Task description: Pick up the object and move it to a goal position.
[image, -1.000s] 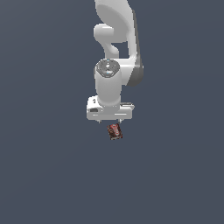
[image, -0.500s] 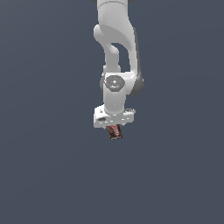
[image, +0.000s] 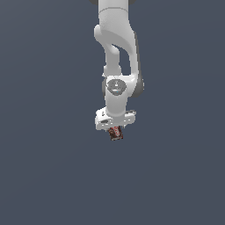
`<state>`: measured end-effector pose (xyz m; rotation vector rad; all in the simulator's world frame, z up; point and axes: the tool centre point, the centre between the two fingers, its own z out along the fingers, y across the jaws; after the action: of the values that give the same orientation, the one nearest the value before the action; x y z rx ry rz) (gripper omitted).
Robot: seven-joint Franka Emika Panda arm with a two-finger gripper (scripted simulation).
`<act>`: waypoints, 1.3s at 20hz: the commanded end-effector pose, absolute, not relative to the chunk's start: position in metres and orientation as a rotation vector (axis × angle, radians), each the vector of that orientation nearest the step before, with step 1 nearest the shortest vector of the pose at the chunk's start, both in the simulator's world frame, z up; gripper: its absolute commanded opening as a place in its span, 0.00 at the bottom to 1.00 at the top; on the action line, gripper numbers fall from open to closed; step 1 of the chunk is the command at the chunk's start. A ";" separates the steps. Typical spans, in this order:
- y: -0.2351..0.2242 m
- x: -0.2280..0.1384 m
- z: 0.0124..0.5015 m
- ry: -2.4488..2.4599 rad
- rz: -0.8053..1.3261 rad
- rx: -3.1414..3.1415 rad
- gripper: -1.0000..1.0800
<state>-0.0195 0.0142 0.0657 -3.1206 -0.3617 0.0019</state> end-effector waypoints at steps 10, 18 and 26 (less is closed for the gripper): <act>0.015 -0.021 0.022 -0.368 0.000 -3.120 0.96; 0.015 -0.020 0.016 -0.369 0.000 -3.120 0.00; 0.014 -0.020 0.016 -0.368 0.000 -3.121 0.00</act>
<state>-0.0198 0.0129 0.0167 -3.1212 -0.3660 -0.0006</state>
